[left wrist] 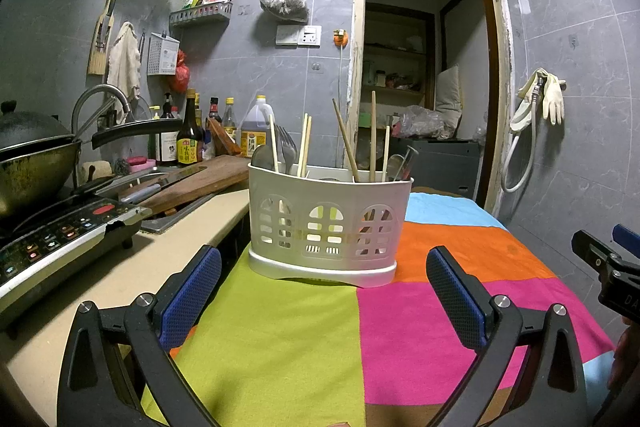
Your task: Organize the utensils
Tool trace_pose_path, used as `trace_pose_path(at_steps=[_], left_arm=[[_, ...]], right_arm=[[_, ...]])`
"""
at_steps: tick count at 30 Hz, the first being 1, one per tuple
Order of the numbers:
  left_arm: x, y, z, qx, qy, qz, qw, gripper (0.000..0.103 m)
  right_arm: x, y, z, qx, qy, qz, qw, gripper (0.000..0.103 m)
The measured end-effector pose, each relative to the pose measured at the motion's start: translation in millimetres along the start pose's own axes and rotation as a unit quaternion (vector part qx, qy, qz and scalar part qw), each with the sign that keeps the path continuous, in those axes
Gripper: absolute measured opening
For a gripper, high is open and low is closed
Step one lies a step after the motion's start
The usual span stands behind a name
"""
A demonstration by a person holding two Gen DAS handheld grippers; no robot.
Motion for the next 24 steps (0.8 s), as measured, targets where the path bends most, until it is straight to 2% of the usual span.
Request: trace_pose_path(at_steps=[16, 24], left_arm=[[-6, 9, 13, 0.017, 0.015, 0.001, 0.9997, 0.101], [-5, 6, 13, 0.005, 0.016, -0.004, 0.9998, 0.101]], right_arm=[[-4, 2, 8, -0.001, 0.006, 0.000, 1.000, 0.103], [-4, 1, 10, -0.002, 0.010, 0.000, 1.000, 0.103]])
Point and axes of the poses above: each gripper's, at about its wrist camera, not at the fingertips, and x roughly against the way its jaws point, y to its left, z to its underside, the point moved 9 cm from there along -x, roughly the way its jaws point, and after that the axes turned 6 degrees about -x, right-handed, at the moved point
